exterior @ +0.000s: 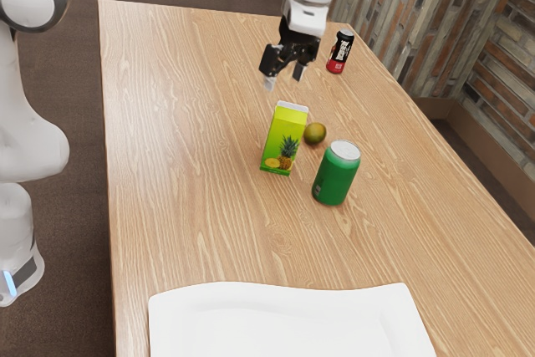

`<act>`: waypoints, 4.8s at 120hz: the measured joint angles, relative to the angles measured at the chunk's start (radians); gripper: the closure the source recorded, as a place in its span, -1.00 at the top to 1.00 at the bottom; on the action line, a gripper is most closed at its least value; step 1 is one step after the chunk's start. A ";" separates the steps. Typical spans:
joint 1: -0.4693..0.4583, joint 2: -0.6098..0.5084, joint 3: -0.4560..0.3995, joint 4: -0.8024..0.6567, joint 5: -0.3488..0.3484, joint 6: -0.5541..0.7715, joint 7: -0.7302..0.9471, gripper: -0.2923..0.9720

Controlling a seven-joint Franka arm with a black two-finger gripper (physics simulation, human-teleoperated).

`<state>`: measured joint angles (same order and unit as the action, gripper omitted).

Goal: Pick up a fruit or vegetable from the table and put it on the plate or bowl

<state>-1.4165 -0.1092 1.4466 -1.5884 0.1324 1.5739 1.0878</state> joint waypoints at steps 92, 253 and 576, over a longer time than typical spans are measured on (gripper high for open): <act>0.001 0.003 -0.131 0.160 -0.007 -0.062 0.222 0.54; -1.038 -0.466 0.679 0.566 0.504 -0.188 0.535 0.53; -0.984 -0.697 0.839 0.502 0.399 0.063 0.995 0.54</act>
<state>-2.4003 -0.8065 2.2855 -1.0867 0.5309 1.6373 2.0829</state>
